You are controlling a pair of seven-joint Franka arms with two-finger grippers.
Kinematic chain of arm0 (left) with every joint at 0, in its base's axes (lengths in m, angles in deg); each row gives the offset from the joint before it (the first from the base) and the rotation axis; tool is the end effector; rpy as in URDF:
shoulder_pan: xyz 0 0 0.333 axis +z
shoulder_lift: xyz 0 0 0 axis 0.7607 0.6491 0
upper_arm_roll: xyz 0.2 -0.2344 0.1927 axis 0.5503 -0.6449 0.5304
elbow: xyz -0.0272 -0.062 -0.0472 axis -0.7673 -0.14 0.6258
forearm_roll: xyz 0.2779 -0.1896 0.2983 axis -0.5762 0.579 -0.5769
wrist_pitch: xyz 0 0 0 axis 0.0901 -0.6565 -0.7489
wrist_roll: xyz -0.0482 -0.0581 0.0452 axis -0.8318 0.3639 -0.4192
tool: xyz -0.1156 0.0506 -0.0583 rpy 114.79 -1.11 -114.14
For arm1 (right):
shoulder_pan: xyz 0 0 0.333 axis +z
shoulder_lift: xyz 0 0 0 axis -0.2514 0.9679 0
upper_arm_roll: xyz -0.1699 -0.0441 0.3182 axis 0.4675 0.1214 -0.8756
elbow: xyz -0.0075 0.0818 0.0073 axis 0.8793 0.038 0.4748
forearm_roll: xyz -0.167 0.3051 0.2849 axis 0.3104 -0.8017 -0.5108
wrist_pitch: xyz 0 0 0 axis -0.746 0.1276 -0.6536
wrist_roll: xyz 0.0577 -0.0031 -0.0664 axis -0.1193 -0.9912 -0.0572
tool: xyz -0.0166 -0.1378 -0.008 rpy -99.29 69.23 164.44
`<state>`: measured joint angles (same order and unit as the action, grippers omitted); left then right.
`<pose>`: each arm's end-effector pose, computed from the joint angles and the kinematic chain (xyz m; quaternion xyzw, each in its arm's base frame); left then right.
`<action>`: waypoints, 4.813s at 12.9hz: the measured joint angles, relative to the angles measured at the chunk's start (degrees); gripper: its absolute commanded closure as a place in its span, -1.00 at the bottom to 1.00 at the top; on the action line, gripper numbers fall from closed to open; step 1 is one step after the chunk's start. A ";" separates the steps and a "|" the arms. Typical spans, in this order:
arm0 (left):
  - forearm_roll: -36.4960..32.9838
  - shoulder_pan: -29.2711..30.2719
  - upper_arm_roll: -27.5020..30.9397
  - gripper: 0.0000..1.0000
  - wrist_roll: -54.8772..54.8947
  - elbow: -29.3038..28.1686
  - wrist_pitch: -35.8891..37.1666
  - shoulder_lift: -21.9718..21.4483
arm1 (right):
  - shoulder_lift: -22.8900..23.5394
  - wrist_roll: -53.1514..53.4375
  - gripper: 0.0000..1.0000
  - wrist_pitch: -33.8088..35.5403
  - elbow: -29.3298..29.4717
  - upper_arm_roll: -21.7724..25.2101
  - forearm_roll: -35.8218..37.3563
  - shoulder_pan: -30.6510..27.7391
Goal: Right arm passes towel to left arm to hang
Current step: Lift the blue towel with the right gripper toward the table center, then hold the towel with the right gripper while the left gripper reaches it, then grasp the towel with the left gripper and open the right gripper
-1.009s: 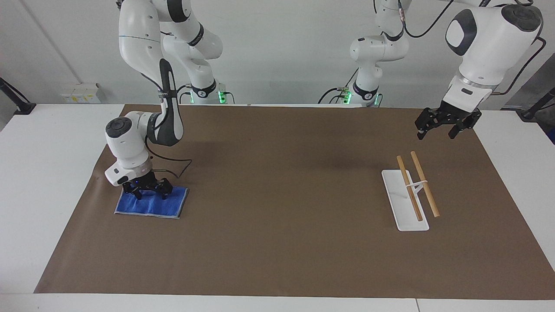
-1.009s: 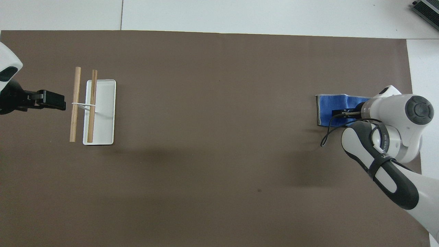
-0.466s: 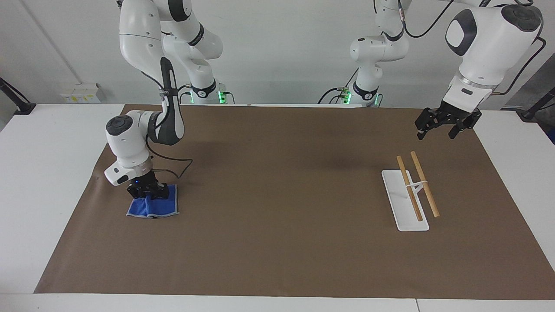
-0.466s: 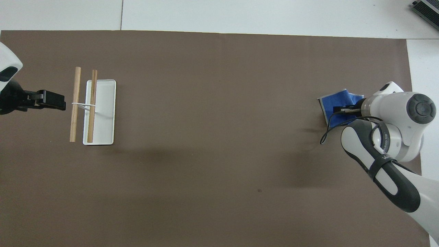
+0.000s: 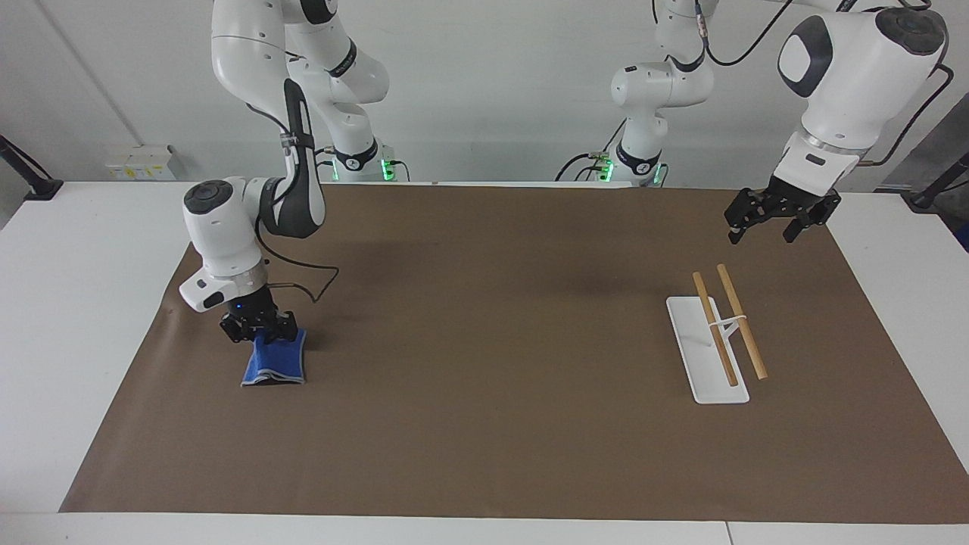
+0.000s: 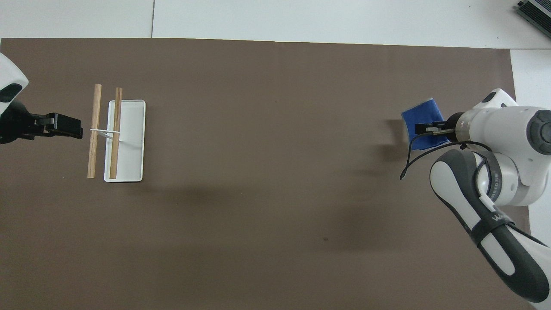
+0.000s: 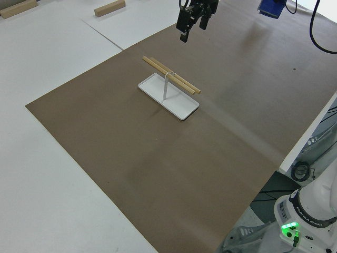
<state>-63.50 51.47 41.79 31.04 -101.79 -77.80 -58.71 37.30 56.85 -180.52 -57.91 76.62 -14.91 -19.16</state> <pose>0.6197 -0.0420 0.5974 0.9996 -0.0146 0.0252 0.0008 0.6607 -0.0222 0.3730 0.9901 0.0293 0.1368 0.0109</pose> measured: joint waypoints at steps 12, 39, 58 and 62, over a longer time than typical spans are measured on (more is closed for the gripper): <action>0.00 0.00 0.00 -1.00 0.00 0.00 0.00 0.00 | -5.50 19.15 1.00 8.66 6.08 -17.29 -28.27 0.52; 17.83 -23.04 -1.70 -1.00 -79.27 -17.66 -44.68 -0.58 | -4.56 27.04 1.00 -2.65 6.55 -21.50 -42.37 8.81; 22.65 -30.15 -1.55 0.28 -87.06 -20.34 -52.08 -0.02 | -4.55 27.04 1.00 -2.63 6.53 -21.50 -42.37 8.81; 22.65 -30.15 -1.54 1.00 -87.02 -20.34 -52.17 0.02 | -4.55 27.04 1.00 -2.63 6.53 -21.50 -42.37 8.81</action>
<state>-40.85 21.32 40.25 -55.99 -122.13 -129.97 -58.69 32.76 83.89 -183.15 -51.38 55.12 -57.28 -10.35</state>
